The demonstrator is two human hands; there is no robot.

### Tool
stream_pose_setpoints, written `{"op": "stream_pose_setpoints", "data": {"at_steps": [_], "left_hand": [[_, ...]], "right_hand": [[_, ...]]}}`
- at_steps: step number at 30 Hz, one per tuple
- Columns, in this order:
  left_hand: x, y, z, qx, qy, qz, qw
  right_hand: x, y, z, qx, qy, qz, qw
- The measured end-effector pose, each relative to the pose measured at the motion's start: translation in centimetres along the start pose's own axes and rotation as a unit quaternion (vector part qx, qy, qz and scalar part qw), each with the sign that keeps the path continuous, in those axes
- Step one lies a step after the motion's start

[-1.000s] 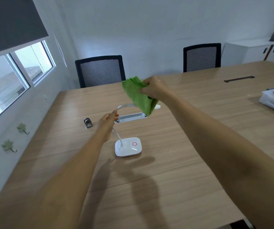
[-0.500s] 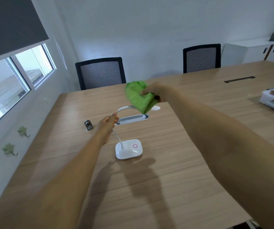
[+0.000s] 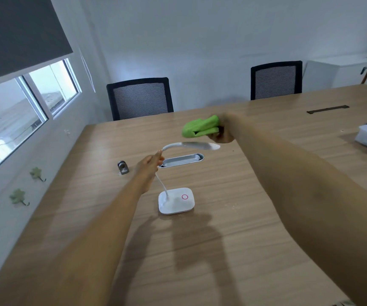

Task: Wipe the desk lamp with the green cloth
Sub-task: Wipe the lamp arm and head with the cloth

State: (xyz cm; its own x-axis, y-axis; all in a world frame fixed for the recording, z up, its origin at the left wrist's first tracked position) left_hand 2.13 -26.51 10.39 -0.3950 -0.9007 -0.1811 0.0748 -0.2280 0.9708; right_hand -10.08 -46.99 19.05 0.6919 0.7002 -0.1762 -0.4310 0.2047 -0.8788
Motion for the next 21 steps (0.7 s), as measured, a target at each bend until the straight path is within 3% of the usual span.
{"op": "stream_pose_setpoints", "data": {"at_steps": [4,10,12,14,16,18,21], "left_hand": [[0.0,0.0,0.0,0.01,-0.002,-0.01,1.0],[-0.1,-0.1,0.3,0.012,0.0,-0.003,1.0],[-0.1,0.0,0.4,0.012,-0.002,-0.003,1.0],[-0.1,0.0,0.4,0.013,-0.001,-0.002,1.0],[-0.1,0.0,0.4,0.015,-0.002,-0.005,1.0],[0.0,0.1,0.5,0.015,-0.006,-0.013,1.0],[0.0,0.1,0.5,0.012,-0.004,-0.022,1.0]], "right_hand": [[1.0,1.2,-0.4,0.001,-0.024,0.029,0.999],[-4.1,1.2,-0.9,-0.037,0.076,0.139,0.987],[-4.2,0.8,-1.9,-0.05,0.105,0.09,0.989],[-2.6,1.6,-2.1,-0.043,0.039,0.024,0.998],[-2.1,3.6,-1.7,-0.037,-0.01,0.027,0.999],[-3.4,5.0,-2.1,-0.05,0.028,0.042,0.997],[-6.6,5.6,-2.8,-0.104,0.117,-0.03,0.987]]}}
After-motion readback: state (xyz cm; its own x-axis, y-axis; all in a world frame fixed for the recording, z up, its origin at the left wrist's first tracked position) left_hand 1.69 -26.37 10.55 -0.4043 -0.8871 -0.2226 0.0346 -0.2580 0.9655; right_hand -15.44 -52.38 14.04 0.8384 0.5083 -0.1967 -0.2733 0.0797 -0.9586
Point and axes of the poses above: each hand's wrist, its own z-axis away from the middle knuckle, its own x-axis out of the palm, y = z × x, the point moved 9 cm from there along -z, towards the middle knuckle, and after that the axes turned 8 degrees about y, right-handed, at the moved point
